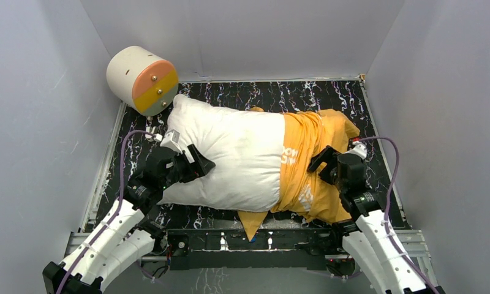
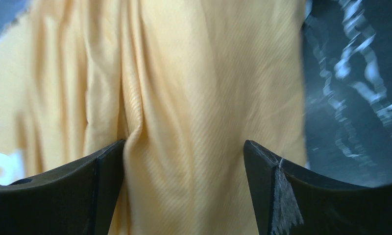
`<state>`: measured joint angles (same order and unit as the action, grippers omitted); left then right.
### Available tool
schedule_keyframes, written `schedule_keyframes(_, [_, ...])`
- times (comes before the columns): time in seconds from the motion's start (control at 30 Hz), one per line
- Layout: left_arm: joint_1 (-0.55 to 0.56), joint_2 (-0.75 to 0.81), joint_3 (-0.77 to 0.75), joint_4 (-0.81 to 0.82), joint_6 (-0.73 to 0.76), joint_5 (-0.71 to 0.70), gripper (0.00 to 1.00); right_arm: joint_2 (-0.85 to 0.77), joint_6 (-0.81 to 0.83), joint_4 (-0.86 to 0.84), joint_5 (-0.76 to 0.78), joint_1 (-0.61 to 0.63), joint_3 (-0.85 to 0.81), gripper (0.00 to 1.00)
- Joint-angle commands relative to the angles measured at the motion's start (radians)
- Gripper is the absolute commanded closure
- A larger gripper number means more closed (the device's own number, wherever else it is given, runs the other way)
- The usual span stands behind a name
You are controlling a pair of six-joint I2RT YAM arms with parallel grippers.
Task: Remove the pillowcase from the pillow
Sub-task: Remove the pillow from the pillowcase.
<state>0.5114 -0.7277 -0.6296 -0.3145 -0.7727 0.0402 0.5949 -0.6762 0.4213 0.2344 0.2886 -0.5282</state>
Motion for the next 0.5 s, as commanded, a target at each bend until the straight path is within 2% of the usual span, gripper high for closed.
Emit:
schedule_keyframes(0.0, [-0.002,-0.011,0.004,-0.12,-0.003,0.208,0.22,0.031,-0.045,-0.177,-0.319,0.003,0.099,0.1])
schedule_keyframes(0.13, [-0.002,-0.001,-0.029,-0.116,-0.005,0.294,0.16,0.206,0.05,-0.103,-0.383,0.002,0.015,0.14])
schedule_keyframes(0.23, [-0.002,0.008,-0.066,-0.136,0.003,0.335,0.18,0.288,0.086,-0.041,-0.354,0.003,-0.032,0.11])
schedule_keyframes(0.37, [-0.002,0.035,-0.096,-0.156,0.009,0.397,0.17,0.285,0.048,-0.022,-0.282,0.002,-0.03,0.08])
schedule_keyframes(0.47, [-0.002,0.064,-0.103,-0.218,0.01,0.387,0.16,0.247,0.043,0.027,-0.244,0.002,-0.063,0.07])
